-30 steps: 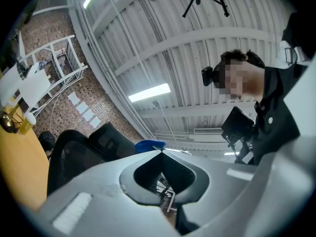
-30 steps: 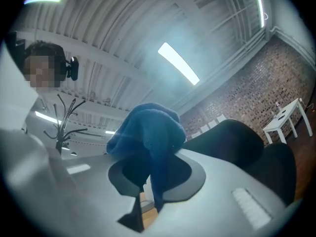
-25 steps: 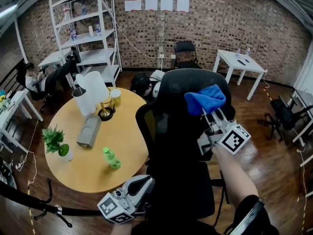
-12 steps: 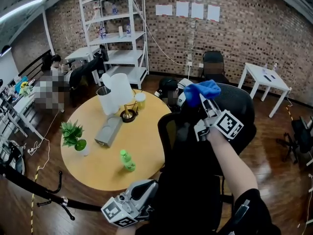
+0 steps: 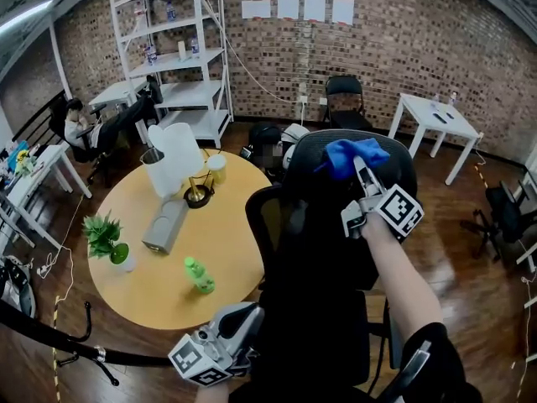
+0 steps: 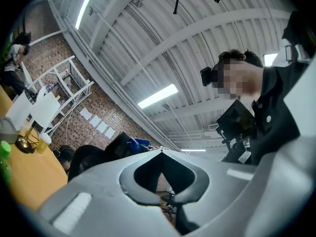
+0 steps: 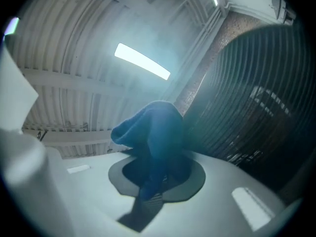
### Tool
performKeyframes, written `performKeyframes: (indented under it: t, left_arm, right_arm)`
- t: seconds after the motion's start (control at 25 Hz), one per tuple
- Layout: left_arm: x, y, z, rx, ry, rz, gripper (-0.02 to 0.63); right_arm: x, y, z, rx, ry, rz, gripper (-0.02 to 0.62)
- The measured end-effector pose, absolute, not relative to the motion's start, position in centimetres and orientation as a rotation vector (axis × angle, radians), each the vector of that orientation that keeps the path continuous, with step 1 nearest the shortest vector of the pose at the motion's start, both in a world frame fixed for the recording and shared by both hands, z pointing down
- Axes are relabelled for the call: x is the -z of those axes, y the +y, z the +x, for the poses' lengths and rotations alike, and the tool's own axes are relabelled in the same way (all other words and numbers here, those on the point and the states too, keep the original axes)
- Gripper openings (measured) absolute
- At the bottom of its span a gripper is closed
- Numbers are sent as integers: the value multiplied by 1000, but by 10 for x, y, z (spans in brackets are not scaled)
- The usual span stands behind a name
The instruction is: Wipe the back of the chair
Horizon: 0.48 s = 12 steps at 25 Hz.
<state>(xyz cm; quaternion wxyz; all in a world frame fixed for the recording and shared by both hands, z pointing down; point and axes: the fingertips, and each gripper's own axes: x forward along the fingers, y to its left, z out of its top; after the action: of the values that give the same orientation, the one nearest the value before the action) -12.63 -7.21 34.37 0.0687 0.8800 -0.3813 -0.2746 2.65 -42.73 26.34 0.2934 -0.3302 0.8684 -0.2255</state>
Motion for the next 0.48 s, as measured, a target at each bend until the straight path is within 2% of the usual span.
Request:
performKeyframes:
  t: [0.48]
  left_arm:
    - [-342,-89,-81,804,-976,2697,-8]
  right_arm:
    - [-277,-414,126,530,2279,-1106,54]
